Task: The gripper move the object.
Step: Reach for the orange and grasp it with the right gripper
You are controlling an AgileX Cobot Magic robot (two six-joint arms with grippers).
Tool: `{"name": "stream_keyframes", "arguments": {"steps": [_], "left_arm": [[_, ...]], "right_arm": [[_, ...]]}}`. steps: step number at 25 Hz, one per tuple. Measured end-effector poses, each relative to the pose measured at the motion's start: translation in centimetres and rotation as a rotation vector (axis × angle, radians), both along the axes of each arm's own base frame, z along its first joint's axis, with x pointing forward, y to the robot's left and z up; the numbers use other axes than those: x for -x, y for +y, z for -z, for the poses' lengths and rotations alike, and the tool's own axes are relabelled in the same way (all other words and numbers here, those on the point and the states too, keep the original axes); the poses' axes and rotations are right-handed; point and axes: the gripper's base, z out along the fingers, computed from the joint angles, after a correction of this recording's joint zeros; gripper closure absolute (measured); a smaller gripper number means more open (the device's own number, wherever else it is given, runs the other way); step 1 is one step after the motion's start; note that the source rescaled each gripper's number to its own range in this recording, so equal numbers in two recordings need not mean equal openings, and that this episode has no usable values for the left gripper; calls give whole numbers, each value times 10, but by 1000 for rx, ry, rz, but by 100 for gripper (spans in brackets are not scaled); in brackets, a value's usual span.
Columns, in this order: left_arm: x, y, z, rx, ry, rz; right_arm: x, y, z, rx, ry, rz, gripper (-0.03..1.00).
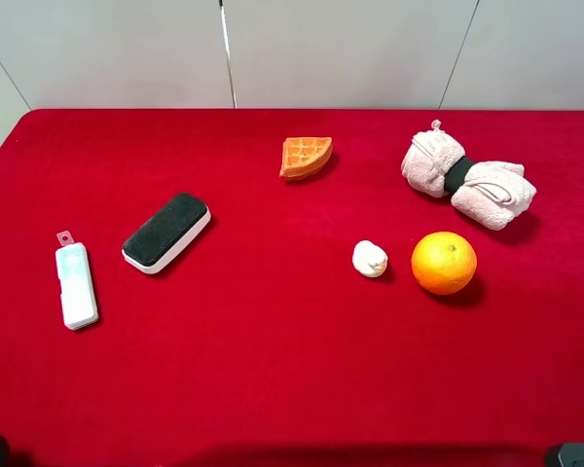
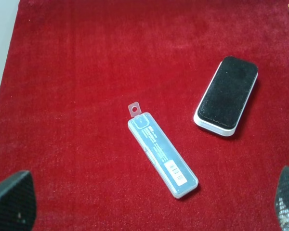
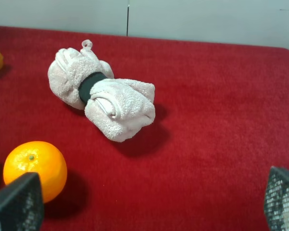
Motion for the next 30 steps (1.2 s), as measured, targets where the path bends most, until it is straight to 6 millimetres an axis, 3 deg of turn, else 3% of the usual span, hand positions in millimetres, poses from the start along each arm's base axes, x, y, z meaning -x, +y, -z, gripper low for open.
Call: {"name": "stream_keyframes", "arguments": {"steps": [30], "left_arm": [[0,0,0,0,0,0]], "right_arm": [[0,0,0,0,0,0,-3]]}}
